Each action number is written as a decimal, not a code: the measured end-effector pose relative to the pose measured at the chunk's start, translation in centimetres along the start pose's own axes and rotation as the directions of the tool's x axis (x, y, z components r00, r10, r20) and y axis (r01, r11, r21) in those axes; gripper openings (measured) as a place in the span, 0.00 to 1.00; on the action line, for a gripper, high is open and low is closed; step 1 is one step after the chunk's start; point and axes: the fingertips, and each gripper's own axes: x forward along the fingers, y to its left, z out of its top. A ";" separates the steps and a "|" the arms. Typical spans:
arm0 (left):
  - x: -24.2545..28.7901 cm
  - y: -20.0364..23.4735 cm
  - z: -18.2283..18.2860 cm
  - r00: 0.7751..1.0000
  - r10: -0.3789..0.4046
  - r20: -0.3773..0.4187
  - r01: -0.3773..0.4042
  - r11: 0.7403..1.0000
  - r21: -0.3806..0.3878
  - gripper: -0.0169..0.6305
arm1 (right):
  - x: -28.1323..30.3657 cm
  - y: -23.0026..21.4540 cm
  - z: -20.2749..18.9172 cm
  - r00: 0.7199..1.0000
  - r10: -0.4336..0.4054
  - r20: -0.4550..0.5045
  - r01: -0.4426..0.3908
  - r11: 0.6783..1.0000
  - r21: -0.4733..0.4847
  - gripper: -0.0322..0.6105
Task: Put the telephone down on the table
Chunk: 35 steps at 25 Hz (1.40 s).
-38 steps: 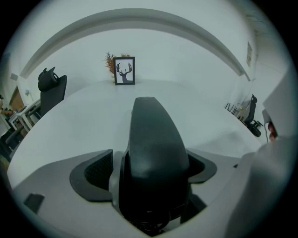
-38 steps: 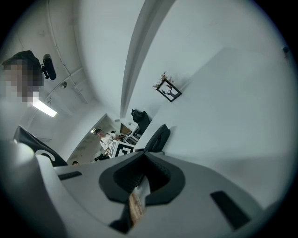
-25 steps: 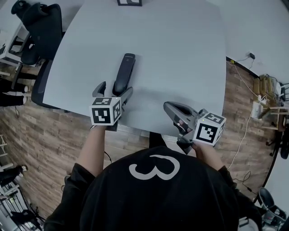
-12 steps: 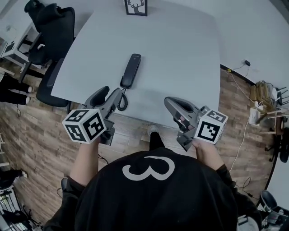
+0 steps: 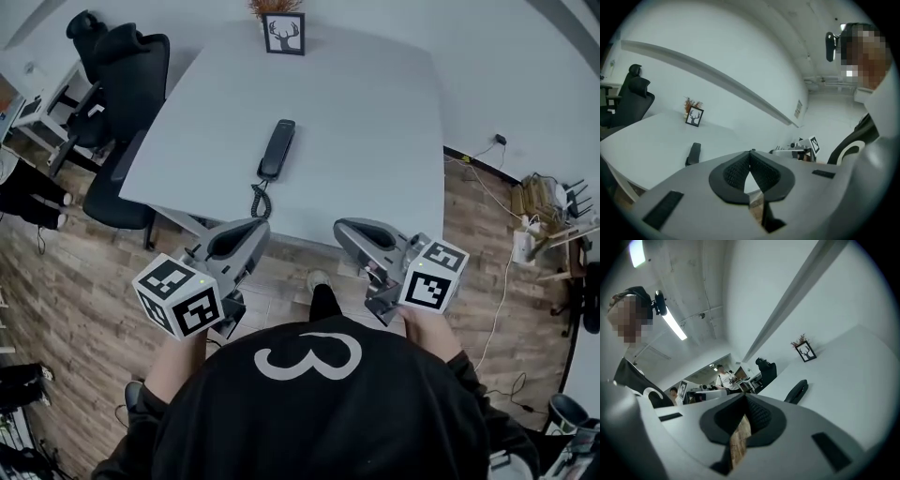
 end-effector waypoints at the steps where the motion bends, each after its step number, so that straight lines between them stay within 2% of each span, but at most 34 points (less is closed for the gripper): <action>1: -0.2 -0.7 -0.4 1.000 -0.019 -0.007 0.019 1.000 0.002 0.05 | -0.2 0.6 -0.3 1.000 0.001 -0.008 -0.002 1.000 -0.018 0.06; 5: -0.9 -2.6 -2.3 0.997 -0.065 -0.037 0.065 0.998 0.005 0.05 | -0.6 3.0 -1.8 0.999 0.020 -0.038 -0.022 0.998 -0.050 0.06; 13: -2.3 -4.5 -3.6 0.995 -0.091 -0.046 0.092 0.995 0.027 0.04 | -1.0 5.9 -3.6 0.999 0.024 -0.046 -0.028 0.996 -0.079 0.06; 21: -3.2 -5.1 -4.0 0.995 -0.091 -0.046 0.093 0.995 0.038 0.05 | -0.9 7.1 -4.7 0.998 0.031 -0.062 -0.037 0.995 -0.094 0.06; 27: -4.0 -4.7 -4.8 0.996 -0.063 -0.057 0.066 0.997 0.048 0.04 | -0.6 7.7 -5.4 0.997 0.027 -0.071 -0.033 0.995 -0.089 0.06; 35: -4.9 -4.2 -5.5 0.996 -0.073 -0.046 0.073 0.997 -0.002 0.04 | -0.3 7.9 -6.2 0.996 0.014 -0.084 -0.021 0.996 -0.089 0.06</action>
